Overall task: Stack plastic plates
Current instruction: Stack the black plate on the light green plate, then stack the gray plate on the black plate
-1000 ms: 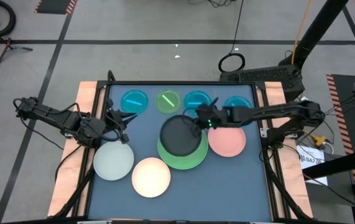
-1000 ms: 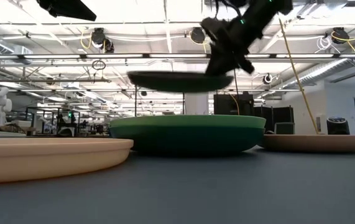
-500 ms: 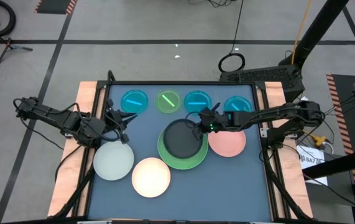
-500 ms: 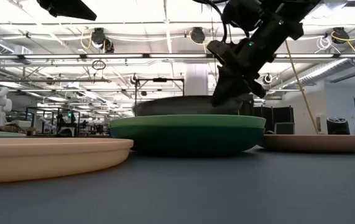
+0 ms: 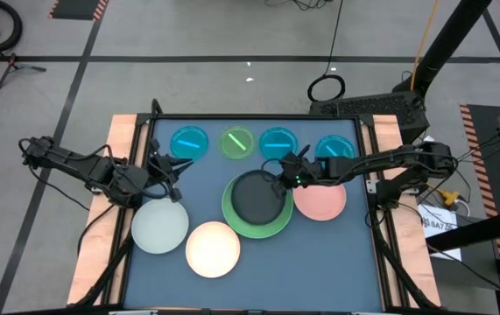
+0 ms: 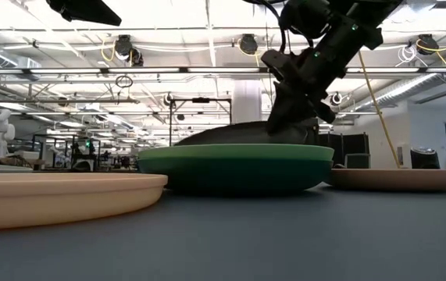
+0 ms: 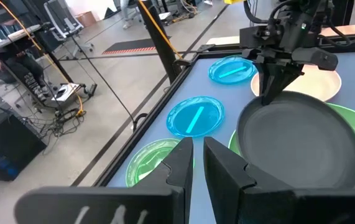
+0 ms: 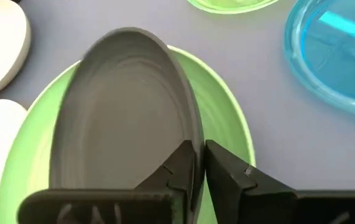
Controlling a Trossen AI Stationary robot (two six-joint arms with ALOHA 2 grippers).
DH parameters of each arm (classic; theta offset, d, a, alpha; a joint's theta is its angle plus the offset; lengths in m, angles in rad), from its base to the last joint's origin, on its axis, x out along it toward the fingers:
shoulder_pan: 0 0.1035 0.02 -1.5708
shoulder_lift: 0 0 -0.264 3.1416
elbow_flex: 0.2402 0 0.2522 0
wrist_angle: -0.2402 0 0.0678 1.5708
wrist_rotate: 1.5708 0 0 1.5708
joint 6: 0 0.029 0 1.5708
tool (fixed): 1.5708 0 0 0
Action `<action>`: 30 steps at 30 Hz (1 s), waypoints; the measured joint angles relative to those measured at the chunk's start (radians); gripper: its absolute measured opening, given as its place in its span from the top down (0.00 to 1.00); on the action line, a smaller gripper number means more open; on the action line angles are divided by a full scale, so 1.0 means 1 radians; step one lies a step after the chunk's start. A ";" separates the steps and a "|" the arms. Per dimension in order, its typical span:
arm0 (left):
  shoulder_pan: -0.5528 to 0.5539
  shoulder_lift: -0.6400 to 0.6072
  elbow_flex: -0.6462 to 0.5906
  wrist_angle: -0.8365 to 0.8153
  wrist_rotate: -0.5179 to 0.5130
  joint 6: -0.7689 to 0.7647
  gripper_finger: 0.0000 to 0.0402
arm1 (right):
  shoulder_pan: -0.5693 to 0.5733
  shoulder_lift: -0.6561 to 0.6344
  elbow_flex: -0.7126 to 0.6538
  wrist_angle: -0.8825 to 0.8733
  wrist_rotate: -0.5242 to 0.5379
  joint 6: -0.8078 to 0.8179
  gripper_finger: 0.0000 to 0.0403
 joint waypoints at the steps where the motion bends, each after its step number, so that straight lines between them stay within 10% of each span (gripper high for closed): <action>1: 0.000 0.000 0.000 0.000 0.000 0.000 0.88 | 0.000 0.000 0.000 -0.001 0.000 0.010 0.87; 13: 0.000 0.000 0.000 0.000 0.000 -0.008 0.88 | 0.000 0.000 0.000 -0.002 0.002 0.011 0.58; 30: 0.000 0.010 0.000 0.050 0.000 -0.151 0.88 | 0.081 0.000 0.000 -0.002 0.000 -0.174 0.60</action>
